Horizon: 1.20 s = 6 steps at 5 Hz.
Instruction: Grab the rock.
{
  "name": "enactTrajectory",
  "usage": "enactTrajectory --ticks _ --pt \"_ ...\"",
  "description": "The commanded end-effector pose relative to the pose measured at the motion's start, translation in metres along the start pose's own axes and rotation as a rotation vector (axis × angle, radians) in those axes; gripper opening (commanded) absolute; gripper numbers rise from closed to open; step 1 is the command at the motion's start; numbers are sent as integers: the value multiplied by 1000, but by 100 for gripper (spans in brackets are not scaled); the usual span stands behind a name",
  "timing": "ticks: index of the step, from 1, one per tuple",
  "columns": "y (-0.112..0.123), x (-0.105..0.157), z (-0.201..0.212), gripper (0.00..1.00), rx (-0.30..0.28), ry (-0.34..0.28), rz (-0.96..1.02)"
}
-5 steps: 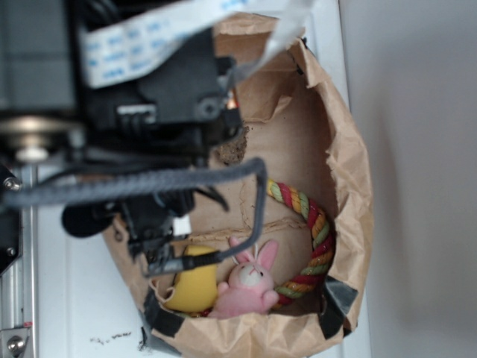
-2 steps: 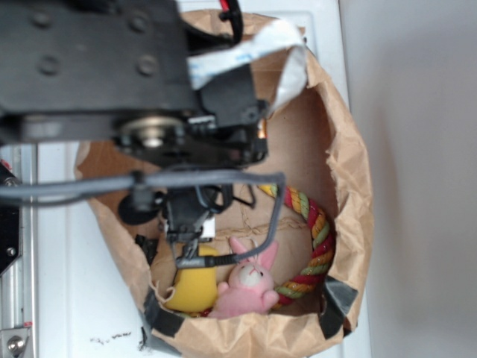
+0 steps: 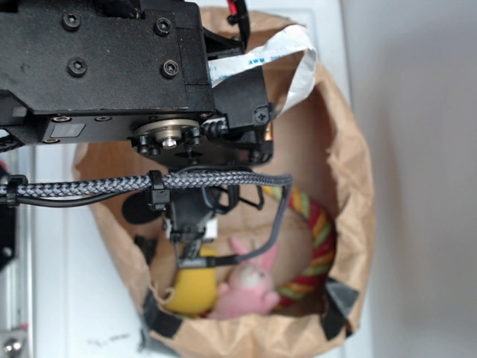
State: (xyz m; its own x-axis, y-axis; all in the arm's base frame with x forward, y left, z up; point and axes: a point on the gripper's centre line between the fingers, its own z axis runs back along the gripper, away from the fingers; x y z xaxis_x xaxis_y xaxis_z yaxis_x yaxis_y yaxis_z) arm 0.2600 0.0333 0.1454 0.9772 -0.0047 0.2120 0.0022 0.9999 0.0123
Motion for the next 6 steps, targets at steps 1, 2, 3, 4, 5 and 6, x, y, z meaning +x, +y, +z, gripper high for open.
enactTrajectory --ticks 1,2,3,4,5,6 --pt "10 10 14 100 13 -51 32" --pt "20 13 -11 100 19 -109 92" --pt "26 22 -27 100 32 -99 113" --pt "25 25 -40 100 46 -83 96" --pt "19 29 -50 100 33 -74 80" --pt "10 37 -58 100 19 -78 55"
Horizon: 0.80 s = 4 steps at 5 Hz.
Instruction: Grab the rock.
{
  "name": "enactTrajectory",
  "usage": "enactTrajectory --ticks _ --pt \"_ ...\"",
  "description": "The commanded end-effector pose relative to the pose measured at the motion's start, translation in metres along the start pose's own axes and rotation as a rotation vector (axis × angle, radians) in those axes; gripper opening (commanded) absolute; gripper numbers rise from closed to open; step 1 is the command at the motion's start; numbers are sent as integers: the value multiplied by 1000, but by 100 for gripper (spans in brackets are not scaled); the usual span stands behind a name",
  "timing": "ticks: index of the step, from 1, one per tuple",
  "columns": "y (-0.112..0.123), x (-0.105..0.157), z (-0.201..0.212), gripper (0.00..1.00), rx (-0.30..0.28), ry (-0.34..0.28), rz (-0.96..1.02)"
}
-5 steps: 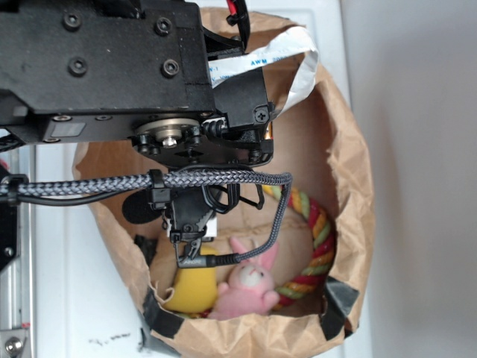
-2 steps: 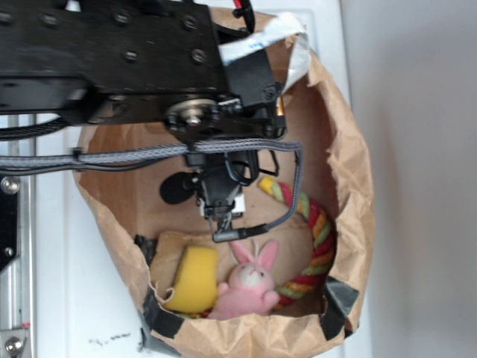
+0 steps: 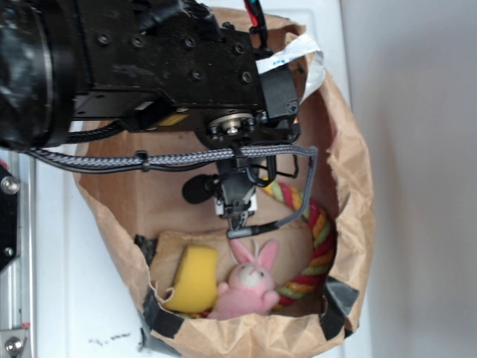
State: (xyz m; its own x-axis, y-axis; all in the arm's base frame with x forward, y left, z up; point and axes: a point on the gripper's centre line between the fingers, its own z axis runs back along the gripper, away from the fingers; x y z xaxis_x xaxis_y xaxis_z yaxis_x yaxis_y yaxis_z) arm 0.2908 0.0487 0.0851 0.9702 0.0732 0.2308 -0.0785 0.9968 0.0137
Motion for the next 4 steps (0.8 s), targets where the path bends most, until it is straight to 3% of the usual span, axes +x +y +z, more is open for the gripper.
enactTrajectory --ticks 1,2,3,4 --pt "-16 27 3 100 -23 -56 -46" --pt "-16 30 -4 100 18 -53 -62" --pt "4 31 -18 100 95 -30 -44" --pt "22 26 -20 100 138 -7 -10"
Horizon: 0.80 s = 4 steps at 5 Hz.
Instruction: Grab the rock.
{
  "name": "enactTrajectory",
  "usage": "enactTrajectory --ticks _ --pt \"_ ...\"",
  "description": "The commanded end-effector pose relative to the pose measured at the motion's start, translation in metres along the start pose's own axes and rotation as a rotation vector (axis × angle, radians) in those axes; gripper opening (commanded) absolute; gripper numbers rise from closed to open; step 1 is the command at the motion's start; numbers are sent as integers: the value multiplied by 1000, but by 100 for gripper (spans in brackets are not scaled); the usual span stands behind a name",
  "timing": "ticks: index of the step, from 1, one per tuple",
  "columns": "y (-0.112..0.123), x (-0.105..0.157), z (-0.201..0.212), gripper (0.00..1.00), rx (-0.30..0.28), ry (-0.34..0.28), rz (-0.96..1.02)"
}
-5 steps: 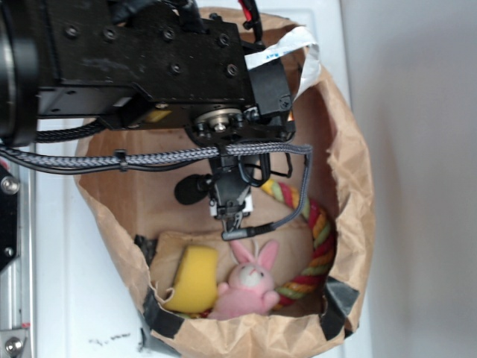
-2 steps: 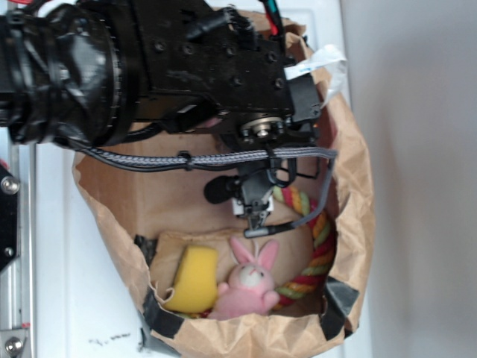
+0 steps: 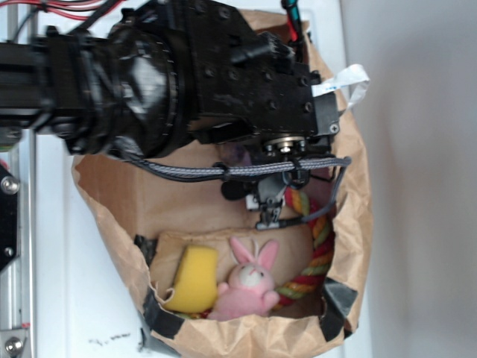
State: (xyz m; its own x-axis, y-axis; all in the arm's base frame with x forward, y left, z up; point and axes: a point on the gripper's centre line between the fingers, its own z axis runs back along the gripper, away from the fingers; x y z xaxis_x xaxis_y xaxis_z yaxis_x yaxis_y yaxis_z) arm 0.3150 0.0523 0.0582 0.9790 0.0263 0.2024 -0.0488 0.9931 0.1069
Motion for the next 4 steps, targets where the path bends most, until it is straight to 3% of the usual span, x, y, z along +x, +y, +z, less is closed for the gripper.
enactTrajectory --ticks 1,2,4 --pt "27 -1 16 100 87 -35 40" --pt "29 -10 20 100 89 -34 38" --pt "11 -22 31 100 10 -17 -7"
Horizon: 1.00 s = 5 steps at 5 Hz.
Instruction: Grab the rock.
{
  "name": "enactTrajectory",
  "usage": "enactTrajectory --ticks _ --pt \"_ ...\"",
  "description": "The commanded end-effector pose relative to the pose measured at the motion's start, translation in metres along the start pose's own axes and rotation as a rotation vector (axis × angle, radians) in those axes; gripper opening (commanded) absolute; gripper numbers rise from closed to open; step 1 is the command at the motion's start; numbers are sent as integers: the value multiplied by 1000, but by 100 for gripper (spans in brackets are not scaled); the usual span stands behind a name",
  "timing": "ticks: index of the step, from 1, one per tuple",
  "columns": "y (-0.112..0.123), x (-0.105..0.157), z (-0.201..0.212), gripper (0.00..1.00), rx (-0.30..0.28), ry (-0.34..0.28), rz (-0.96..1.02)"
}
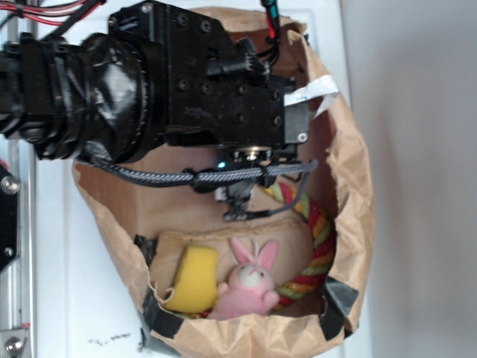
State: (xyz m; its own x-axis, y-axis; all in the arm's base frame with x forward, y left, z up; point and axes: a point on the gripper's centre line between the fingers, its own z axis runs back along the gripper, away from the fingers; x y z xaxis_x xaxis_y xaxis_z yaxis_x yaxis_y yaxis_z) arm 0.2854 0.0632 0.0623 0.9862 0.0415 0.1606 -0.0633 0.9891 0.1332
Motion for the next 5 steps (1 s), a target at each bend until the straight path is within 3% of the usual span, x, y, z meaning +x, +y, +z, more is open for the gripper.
enactTrajectory --ticks 1,3,5 --pt "-6 6 24 100 -50 -70 -14" --pt "-1 14 19 100 -24 -72 -3" --pt "12 18 -9 100 40 -17 9"
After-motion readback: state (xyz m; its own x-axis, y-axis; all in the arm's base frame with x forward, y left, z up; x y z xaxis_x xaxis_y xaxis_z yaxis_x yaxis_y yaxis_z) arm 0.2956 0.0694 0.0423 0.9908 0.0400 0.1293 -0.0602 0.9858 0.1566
